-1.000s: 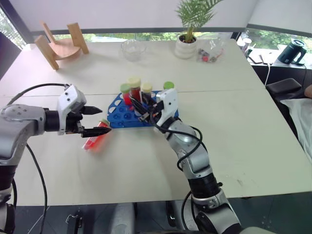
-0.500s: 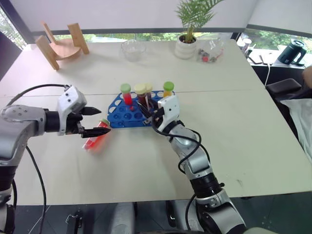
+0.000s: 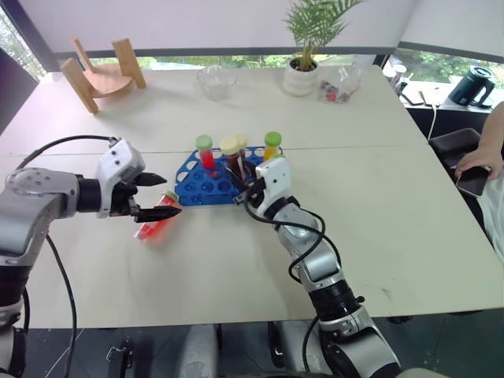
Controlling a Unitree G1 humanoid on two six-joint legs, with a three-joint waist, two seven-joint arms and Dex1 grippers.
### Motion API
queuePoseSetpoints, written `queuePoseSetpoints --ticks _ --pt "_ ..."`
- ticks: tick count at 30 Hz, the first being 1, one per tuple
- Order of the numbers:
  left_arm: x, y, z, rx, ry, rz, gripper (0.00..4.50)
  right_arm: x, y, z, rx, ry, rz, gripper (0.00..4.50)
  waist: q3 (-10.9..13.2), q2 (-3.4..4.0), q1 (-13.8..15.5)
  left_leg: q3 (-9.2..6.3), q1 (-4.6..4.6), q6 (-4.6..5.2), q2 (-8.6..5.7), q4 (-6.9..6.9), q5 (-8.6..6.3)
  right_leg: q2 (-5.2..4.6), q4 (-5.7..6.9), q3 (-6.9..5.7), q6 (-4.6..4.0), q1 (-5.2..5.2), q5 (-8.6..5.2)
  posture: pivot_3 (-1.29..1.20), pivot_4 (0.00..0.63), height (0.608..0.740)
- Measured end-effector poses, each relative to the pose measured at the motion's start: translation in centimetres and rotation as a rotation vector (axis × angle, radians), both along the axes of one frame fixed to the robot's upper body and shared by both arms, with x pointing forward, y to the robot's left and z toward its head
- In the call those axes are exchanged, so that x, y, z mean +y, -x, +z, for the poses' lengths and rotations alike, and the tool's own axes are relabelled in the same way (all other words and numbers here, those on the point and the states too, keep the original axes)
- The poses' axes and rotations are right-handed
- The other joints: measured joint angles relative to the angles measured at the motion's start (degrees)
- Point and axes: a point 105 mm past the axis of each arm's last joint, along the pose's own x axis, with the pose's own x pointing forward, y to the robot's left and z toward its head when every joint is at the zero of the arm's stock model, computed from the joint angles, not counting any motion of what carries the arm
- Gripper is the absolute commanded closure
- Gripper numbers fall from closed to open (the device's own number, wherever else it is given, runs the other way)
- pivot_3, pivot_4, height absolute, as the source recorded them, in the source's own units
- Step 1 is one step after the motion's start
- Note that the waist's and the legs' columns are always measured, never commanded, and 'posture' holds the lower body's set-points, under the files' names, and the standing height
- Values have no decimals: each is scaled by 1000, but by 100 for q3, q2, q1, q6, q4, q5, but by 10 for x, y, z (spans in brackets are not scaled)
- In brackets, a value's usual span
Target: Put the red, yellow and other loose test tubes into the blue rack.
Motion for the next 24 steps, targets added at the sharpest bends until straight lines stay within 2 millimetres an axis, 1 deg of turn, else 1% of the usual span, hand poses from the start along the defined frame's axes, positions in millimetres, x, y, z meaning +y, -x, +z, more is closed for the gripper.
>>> queuePoseSetpoints --ticks 6,9,20,21,23,24 --pt "-1 -1 -1 -1 2 3 0 6 -2 -3 10 -58 -8 3704 -1 -2 -4 -2 1 0 3 3 0 4 3 0 -1 1 0 0 150 740" --pt "-1 -1 -1 -2 4 4 0 5 -6 -16 35 -45 -34 3704 0 -1 -7 -2 1 0 3 3 0 4 3 0 -1 1 1 0 150 740" --pt "-1 -1 -2 -4 4 5 0 6 -7 -17 1 -27 -50 3704 -1 -1 -9 -2 2 0 5 8 0 7 10 0 -5 1 3 0 150 740" --pt "-1 -1 -2 -4 5 5 0 7 -6 -18 1 -26 -48 2684 -1 -1 -8 -2 2 0 5 8 0 7 10 0 -5 1 3 0 150 740" --pt "-2 -1 -2 -3 7 4 0 6 -5 -22 11 -20 -49 1789 -1 -1 -5 -2 2 0 5 8 0 6 10 0 -5 1 3 0 150 740" --pt "-2 -1 -2 -3 8 3 0 5 -4 -24 17 -16 -49 1214 -1 -1 -4 -2 1 0 5 7 0 6 10 0 -5 0 3 0 150 740"
